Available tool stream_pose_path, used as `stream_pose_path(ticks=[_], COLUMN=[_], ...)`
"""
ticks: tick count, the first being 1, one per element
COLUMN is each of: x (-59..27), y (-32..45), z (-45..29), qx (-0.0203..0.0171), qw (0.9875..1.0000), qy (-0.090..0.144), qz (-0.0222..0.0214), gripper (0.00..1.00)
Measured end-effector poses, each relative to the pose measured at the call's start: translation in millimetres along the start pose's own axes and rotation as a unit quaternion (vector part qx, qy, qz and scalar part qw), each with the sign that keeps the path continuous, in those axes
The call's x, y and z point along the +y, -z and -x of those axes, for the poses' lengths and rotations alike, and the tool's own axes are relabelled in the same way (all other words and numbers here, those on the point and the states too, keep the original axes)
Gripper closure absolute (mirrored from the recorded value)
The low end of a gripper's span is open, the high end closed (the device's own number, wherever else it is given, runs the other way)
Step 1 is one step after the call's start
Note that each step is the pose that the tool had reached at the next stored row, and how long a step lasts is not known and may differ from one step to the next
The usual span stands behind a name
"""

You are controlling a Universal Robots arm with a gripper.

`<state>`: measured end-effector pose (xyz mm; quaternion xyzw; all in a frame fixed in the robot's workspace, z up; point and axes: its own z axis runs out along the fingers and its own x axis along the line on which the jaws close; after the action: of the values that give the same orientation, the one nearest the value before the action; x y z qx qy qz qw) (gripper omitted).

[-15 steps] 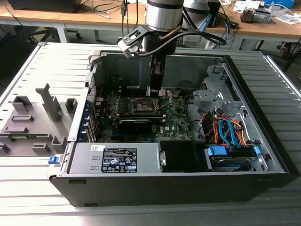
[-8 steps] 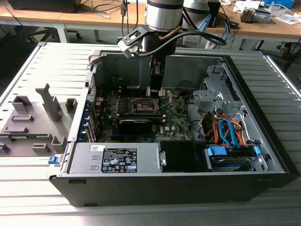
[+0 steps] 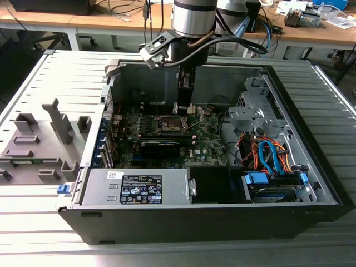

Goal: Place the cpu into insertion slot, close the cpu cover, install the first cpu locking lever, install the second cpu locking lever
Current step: 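Place the cpu into insertion slot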

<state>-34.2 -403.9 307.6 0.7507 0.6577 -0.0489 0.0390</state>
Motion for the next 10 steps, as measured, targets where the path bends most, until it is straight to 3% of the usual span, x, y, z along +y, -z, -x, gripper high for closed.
stream_pose_path(ticks=[10], x=[0.0], y=[-0.9], z=[-0.1], qx=[0.0], qw=[1.0], qy=[-0.002], qz=[-0.0002], gripper=[0.46])
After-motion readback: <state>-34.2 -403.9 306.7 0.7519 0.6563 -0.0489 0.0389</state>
